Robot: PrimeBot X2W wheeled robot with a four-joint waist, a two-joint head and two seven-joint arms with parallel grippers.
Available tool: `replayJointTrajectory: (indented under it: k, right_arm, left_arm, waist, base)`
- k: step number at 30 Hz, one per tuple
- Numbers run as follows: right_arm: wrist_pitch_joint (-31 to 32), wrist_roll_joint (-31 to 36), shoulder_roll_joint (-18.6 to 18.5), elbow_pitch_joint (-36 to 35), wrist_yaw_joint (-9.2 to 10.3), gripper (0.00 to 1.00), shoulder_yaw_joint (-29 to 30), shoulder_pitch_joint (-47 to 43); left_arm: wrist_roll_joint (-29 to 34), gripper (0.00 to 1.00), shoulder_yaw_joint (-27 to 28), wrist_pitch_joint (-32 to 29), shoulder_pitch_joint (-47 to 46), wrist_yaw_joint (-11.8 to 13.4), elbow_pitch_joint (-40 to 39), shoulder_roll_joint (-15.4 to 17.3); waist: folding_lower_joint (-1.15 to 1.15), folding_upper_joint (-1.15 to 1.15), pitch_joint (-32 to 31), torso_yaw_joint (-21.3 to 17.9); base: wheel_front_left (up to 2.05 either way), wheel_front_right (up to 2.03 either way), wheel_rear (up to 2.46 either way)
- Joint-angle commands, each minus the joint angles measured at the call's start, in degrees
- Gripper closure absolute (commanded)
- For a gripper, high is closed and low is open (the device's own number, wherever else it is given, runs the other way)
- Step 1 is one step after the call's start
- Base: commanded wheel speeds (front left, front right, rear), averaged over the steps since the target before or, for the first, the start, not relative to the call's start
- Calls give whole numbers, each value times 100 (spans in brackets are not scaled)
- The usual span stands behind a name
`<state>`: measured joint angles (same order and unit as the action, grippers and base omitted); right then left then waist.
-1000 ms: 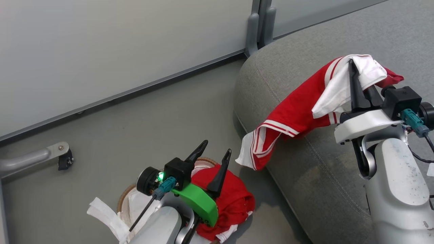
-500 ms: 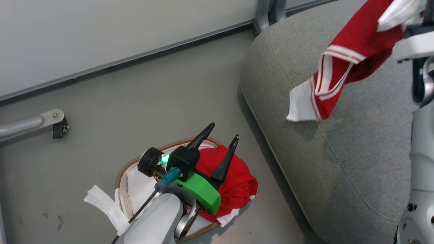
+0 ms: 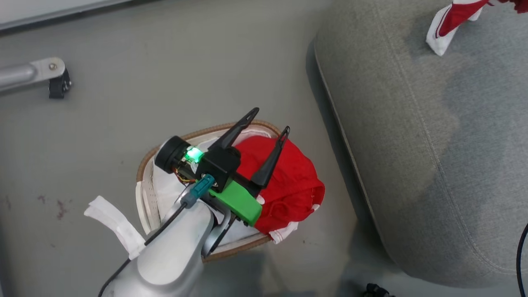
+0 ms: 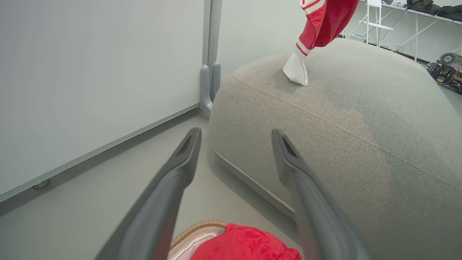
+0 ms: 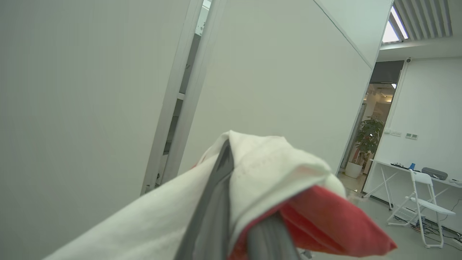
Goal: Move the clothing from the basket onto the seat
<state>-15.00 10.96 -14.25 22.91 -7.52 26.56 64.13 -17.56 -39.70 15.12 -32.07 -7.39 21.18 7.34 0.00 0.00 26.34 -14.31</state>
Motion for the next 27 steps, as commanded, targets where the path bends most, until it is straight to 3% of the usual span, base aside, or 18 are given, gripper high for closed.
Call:
replayJointTrajectory:
  k: [1,4,10,21,22,24,25,27]
  right_arm:
    - [-28,48,-38,79,7,100,108,45]
    - [-28,125,-23,169,7,100,413,-22]
    - [-28,167,349,396,7,100,734,-431]
    - [-28,18,807,584,7,100,1120,-1314]
    - [-28,-6,826,570,7,91,1133,-1350]
    - [-28,-44,859,523,7,51,1141,-1443]
    - [-28,-63,878,515,7,0,1135,-1518]
    - [-28,-121,873,499,7,0,1102,-1631]
  left_arm:
    - [46,0,39,5,-158,-16,-19,78]
    - [128,0,87,5,-304,-6,-46,154]
    - [241,0,154,5,-490,47,-107,293]
    - [212,0,160,-10,-507,118,-96,428]
    - [200,0,159,-9,-495,127,-88,433]
    - [179,0,155,-5,-459,132,-64,445]
    - [164,0,146,-4,-436,135,-48,441]
    - [156,0,142,-2,-412,151,-19,440]
  waist:
    - [0,0,803,262]
    - [0,0,1156,276]
    - [0,0,1593,200]
    - [0,0,1693,71]
    - [0,0,1686,61]
    - [0,0,1655,42]
    - [0,0,1625,36]
    - [0,0,1565,39]
  base:
    - [0,0,0]
    - [0,0,0]
    - [0,0,0]
    - [0,0,0]
    - [0,0,0]
    - [0,0,0]
    - [0,0,0]
    - [0,0,0]
